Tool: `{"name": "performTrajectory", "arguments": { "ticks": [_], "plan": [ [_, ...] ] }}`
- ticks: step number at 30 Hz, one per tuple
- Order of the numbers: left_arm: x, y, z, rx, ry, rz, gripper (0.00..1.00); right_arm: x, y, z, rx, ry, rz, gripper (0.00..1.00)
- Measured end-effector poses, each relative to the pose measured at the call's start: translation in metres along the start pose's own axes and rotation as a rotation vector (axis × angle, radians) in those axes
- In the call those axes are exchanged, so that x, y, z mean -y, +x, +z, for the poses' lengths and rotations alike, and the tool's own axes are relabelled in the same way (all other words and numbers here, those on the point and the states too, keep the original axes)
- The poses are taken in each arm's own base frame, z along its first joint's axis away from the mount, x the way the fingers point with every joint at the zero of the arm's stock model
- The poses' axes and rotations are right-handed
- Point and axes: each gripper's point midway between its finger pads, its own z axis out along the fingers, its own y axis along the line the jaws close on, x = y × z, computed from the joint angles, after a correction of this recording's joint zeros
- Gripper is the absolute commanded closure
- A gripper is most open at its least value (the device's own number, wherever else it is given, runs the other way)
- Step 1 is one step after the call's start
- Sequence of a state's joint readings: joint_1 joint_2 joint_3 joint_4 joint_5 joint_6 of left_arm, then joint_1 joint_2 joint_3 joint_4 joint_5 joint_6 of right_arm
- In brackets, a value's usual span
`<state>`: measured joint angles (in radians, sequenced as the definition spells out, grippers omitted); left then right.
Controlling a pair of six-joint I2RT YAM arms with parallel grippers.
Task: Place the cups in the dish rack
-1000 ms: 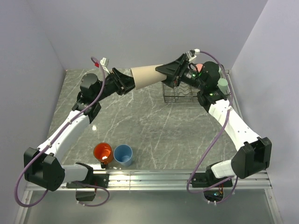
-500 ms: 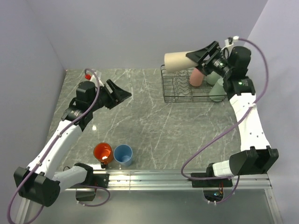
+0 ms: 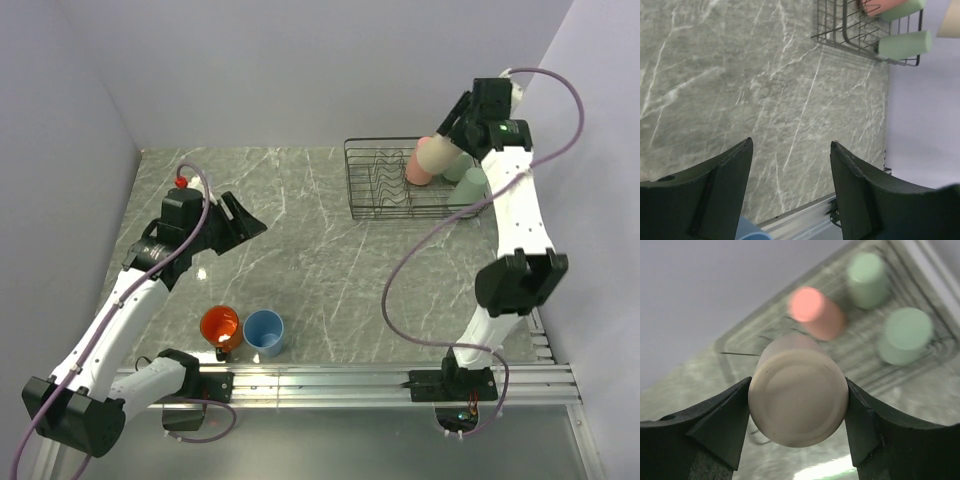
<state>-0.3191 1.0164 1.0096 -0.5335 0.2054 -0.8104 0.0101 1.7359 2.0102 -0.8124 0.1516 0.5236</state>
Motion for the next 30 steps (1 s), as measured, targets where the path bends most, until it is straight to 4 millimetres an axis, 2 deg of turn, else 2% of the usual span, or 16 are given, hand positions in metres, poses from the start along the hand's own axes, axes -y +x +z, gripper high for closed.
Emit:
{"name": "performTrajectory", "arguments": {
  "ticks": [4, 10, 14, 19, 23, 30],
  "plan": [
    [-0.007, 0.006, -0.004, -0.017, -0.031, -0.001, 0.33, 0.029, 0.026, 0.042, -0.088, 0.161, -0.078, 1.0],
    [-0.014, 0.013, -0.014, -0.03, -0.063, -0.009, 0.33, 0.053, 0.056, 0.09, -0.17, 0.278, -0.146, 1.0],
    [-0.017, 0.016, -0.025, -0.027, -0.077, -0.012, 0.34, 0.059, 0.068, 0.104, -0.196, 0.301, -0.159, 1.0],
    [-0.021, 0.019, -0.039, -0.016, -0.095, -0.025, 0.34, 0.061, 0.067, 0.114, -0.179, 0.316, -0.165, 1.0],
    [-0.024, 0.022, -0.048, -0.009, -0.108, -0.038, 0.34, 0.064, 0.069, 0.13, -0.157, 0.327, -0.179, 1.0],
    [-0.028, 0.028, -0.055, -0.022, -0.129, -0.06, 0.35, 0.07, 0.072, 0.152, -0.125, 0.356, -0.198, 1.0]
  ]
}}
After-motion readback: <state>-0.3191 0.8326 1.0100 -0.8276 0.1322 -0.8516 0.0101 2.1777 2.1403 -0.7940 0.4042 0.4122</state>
